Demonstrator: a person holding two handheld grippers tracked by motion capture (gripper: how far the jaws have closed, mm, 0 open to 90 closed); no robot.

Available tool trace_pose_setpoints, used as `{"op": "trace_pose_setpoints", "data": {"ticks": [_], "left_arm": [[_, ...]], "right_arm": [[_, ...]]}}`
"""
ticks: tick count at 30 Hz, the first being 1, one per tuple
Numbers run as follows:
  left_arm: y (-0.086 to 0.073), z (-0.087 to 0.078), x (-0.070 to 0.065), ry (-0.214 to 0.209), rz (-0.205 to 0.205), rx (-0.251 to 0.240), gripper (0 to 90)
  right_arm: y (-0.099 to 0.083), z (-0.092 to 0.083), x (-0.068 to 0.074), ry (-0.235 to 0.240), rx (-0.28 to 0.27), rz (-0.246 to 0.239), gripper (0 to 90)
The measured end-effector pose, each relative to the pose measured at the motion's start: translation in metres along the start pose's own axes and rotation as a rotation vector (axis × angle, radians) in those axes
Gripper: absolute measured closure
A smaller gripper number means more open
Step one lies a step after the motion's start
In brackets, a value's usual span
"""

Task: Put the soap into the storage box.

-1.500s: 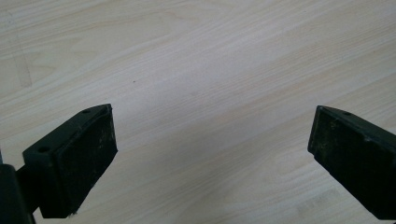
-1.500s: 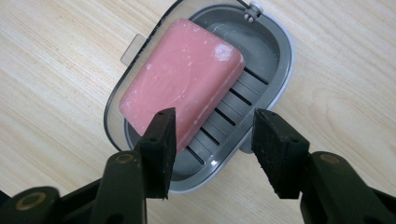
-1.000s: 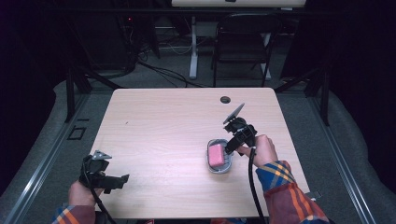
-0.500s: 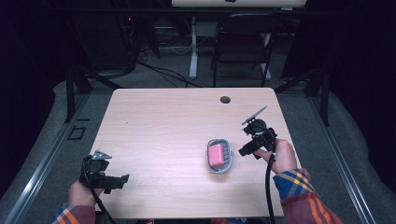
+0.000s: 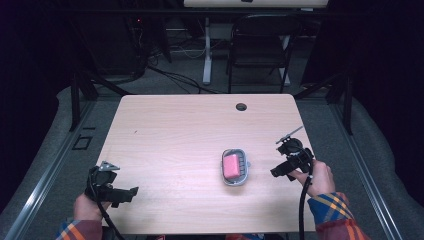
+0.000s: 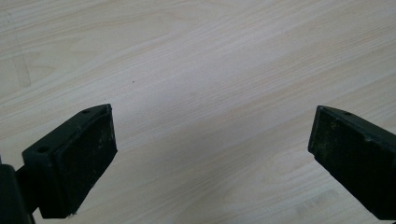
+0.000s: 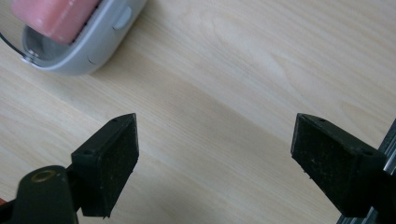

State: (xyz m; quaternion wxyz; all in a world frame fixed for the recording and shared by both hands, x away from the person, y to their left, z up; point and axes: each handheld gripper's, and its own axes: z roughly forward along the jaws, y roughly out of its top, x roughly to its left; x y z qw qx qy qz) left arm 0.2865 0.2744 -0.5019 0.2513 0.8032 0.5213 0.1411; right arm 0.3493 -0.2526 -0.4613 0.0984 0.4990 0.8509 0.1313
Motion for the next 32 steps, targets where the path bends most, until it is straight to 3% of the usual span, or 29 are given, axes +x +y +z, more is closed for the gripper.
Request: {"op": "trace_pose_setpoints", "data": {"ticks": [9, 10, 11, 16, 18, 19, 32], "left_arm": [[0.0, 0.0, 0.0, 0.001, 0.001, 0.001, 0.7], [0.0, 0.0, 0.0, 0.0, 0.0, 0.0, 0.7], [0.0, 0.0, 0.0, 0.0, 0.0, 0.0, 0.7], [0.0, 0.0, 0.0, -0.001, 0.0, 0.002, 0.7], [0.0, 0.0, 0.0, -0.003, 0.001, 0.005, 0.7], [0.0, 0.0, 0.0, -0.003, 0.004, 0.006, 0.7], [0.001, 0.001, -0.001, -0.005, 0.013, 0.011, 0.6]], "right_arm": [[-0.023, 0.018, -0.016, 0.002, 0.047, 0.025, 9.3], [-0.027, 0.021, -0.017, 0.004, 0.017, 0.055, 8.9], [-0.028, 0.021, -0.02, 0.005, 0.053, 0.035, 8.2], [-0.045, 0.032, -0.027, 0.001, 0.062, 0.046, 6.8], [-0.053, 0.036, -0.028, 0.011, 0.075, 0.042, 5.7], [-0.059, 0.039, -0.03, 0.037, 0.071, 0.047, 5.0], [-0.066, 0.053, -0.032, 0.057, 0.091, 0.044, 3.8]]}}
